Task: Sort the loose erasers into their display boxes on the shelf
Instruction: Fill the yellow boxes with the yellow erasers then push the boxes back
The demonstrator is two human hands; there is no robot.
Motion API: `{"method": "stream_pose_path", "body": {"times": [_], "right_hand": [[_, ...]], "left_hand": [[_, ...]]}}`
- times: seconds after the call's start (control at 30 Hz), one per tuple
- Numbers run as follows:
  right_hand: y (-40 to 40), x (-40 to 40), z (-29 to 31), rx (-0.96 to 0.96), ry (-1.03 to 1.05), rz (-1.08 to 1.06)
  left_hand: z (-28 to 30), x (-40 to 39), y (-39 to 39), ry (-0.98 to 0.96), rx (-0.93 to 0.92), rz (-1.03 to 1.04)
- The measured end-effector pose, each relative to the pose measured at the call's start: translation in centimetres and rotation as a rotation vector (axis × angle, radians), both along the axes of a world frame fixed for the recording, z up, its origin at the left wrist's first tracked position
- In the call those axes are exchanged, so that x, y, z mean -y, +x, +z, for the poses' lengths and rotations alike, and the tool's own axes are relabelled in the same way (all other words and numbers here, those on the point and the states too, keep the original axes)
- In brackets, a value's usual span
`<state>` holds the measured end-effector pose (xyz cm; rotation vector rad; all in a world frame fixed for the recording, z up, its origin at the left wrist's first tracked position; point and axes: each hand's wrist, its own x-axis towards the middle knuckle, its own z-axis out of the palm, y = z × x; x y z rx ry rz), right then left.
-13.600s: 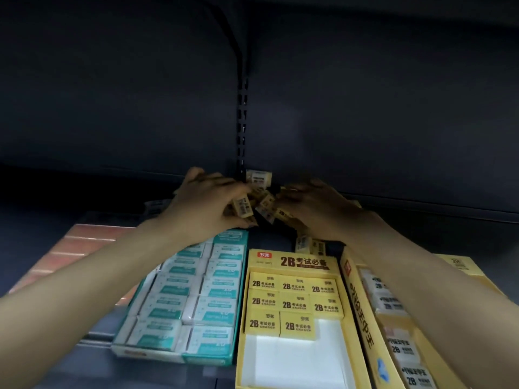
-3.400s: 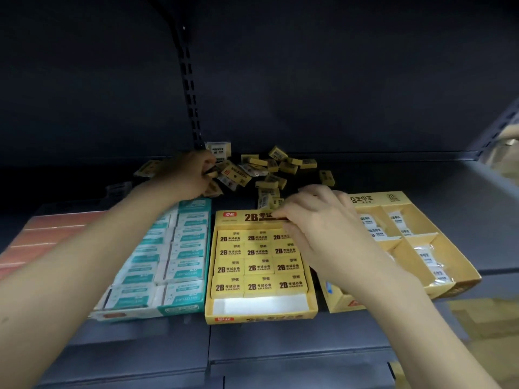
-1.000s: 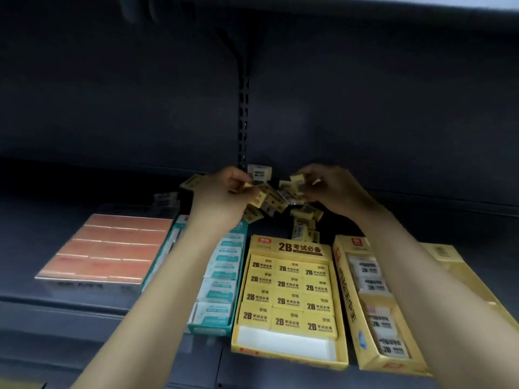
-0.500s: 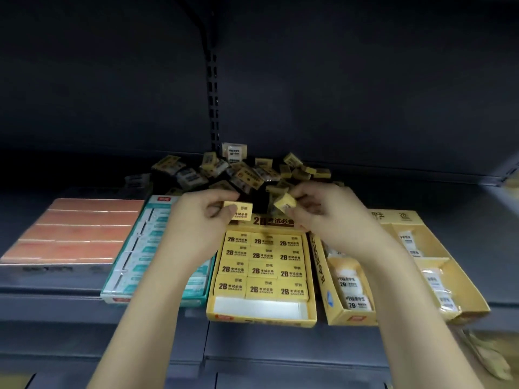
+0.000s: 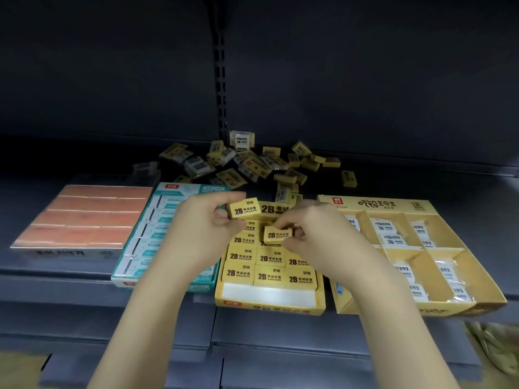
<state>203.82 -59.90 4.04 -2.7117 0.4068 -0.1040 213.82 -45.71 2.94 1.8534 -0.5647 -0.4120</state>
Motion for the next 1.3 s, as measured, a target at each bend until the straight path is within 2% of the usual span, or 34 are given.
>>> {"method": "stream_pose_path", "body": {"times": [0.27,0.43,0.67,0.97,1.17,1.3], "right_hand": [[0.0,-0.4,-0.2,-0.051,-0.113,-0.008],[-0.9,-0.5,0.3,-0.052,-0.025,-0.007],[-3.1,-1.6,1.2,-0.168,0.129,0.067],[-3.1,-2.1,1.0,-0.222,0.161,0.079],[-3.0,-2.1,1.2,-0.275,0.218,0.082],[-2.8,-2.5,1.1,-0.246,0.253,0.047]], "left_hand": [[0.9,-0.9,-0.4,0.091,0.09,-0.07],[1.9,-2.6,-0.7,0.369,0.204,-0.245],[2.0,-3.0,-1.9,0.537,0.267,-0.435],[1.8,-3.2,-1.3,0.671,0.292,-0.539],[1.1,-3.0,-1.3,0.618,0.298,-0.487],[1.0,-3.0,-1.0,0.638,0.307,-0.524]]}}
